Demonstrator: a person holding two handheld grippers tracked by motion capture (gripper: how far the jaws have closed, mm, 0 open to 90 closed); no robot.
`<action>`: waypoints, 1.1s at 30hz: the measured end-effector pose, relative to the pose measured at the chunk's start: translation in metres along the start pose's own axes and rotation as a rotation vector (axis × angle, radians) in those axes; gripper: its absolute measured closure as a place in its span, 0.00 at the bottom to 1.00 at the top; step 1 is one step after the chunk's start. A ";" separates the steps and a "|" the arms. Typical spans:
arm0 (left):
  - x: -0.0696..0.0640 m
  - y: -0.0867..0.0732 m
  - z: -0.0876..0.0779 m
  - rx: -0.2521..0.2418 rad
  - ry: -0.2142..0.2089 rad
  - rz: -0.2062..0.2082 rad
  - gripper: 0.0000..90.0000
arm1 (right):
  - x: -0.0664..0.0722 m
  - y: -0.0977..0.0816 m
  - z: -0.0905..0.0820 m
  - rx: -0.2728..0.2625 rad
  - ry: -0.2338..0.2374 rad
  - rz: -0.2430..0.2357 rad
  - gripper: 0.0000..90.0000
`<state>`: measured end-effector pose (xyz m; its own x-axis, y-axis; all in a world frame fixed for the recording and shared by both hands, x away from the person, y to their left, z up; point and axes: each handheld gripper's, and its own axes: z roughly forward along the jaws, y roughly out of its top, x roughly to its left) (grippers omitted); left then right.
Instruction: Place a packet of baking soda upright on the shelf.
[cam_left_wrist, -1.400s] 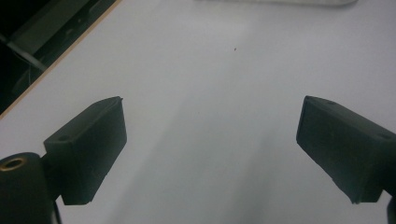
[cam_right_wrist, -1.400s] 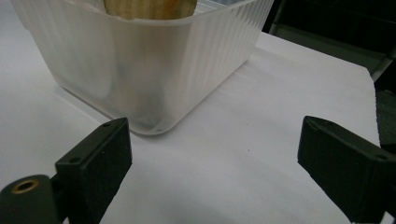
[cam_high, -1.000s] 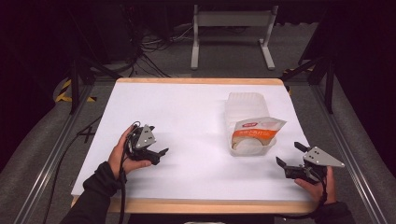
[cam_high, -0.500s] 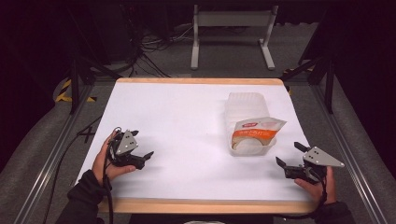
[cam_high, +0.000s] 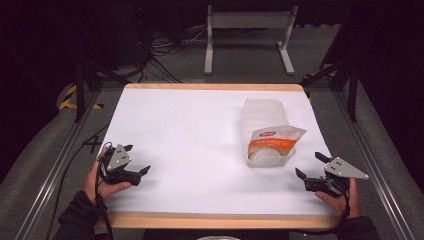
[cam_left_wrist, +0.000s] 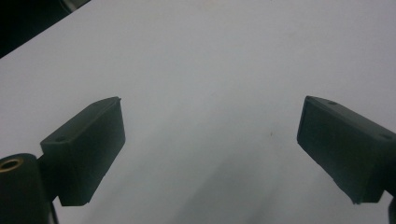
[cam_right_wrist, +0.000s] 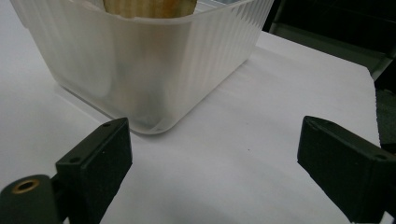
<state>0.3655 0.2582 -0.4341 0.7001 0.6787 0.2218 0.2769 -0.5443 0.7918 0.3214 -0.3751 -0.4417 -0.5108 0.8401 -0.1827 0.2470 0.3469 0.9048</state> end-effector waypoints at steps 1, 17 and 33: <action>0.001 -0.002 -0.002 -0.005 0.003 -0.009 0.09 | 0.000 0.000 0.000 0.000 0.000 0.000 0.12; 0.021 -0.040 -0.026 -0.109 -0.007 -0.185 0.10 | -0.001 -0.001 -0.002 -0.017 0.006 0.014 0.12; 0.023 -0.056 -0.044 -0.194 0.001 -0.299 0.10 | -0.002 -0.001 -0.002 -0.018 0.010 0.019 0.11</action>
<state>0.3367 0.3258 -0.4480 0.6066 0.7942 -0.0358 0.3391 -0.2177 0.9152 0.3202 -0.3781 -0.4413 -0.5139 0.8425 -0.1614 0.2421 0.3229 0.9150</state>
